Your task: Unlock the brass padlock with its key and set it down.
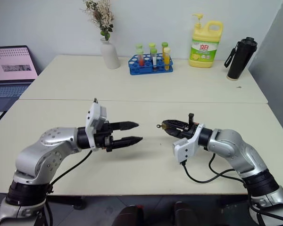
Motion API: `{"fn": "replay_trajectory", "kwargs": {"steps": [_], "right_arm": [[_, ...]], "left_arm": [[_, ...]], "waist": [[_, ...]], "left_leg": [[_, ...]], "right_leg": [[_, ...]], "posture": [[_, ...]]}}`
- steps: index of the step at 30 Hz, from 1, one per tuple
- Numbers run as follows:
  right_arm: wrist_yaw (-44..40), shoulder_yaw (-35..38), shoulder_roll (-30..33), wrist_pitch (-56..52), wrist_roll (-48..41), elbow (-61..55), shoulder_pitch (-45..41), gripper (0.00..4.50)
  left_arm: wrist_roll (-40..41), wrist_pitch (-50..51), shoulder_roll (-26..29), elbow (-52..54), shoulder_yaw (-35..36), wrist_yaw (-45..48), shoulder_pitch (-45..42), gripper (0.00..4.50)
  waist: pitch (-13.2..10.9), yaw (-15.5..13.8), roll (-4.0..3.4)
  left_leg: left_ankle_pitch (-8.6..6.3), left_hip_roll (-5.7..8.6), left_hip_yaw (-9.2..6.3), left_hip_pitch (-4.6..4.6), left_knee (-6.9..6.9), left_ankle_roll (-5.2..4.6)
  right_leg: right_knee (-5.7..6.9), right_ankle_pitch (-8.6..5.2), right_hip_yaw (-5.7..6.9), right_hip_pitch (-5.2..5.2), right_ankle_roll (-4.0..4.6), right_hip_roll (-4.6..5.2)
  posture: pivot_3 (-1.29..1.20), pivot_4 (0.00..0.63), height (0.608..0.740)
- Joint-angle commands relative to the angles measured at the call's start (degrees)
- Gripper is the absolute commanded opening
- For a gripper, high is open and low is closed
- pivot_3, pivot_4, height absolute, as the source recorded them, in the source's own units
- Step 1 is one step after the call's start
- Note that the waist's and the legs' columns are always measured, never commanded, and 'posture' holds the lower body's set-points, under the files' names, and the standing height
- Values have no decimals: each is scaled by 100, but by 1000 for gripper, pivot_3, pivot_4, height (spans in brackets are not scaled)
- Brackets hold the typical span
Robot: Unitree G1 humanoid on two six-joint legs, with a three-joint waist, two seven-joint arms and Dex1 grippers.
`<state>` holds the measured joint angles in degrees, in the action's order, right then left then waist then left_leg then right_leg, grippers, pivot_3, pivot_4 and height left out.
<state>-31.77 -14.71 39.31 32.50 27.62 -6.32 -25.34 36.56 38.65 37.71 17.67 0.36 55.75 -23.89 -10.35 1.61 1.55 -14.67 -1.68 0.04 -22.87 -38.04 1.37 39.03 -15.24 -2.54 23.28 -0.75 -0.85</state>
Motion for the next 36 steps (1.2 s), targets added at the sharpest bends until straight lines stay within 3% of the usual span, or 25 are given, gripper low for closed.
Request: {"fn": "replay_trajectory", "kwargs": {"steps": [1,13,33,36], "right_arm": [[117,139,-40,74,-109,-194,-83,941],[229,46,-218,543,-122,-112,-261,941],[181,36,-211,589,-170,-74,-217,941],[142,18,-218,549,-193,-88,-207,941]], "left_arm": [[177,155,-44,-10,48,-17,-235,3079],[155,418,-320,-807,-439,395,-1064,3079],[74,309,-370,-1216,-464,756,-1297,3079],[84,287,-390,-1284,-440,794,-1337,2482]], "waist": [[0,7,0],[0,8,0],[0,9,0],[0,9,0]], "left_leg": [[0,0,0,1,1,0],[0,1,2,1,1,0],[0,0,-1,1,1,0],[0,1,-2,1,1,0]], "right_leg": [[0,0,-2,0,1,0],[2,3,-1,0,5,-3],[4,5,-4,0,9,-3],[4,5,-4,0,10,-3]], "posture": [[0,150,740],[0,150,740],[0,150,740],[0,150,740]]}}
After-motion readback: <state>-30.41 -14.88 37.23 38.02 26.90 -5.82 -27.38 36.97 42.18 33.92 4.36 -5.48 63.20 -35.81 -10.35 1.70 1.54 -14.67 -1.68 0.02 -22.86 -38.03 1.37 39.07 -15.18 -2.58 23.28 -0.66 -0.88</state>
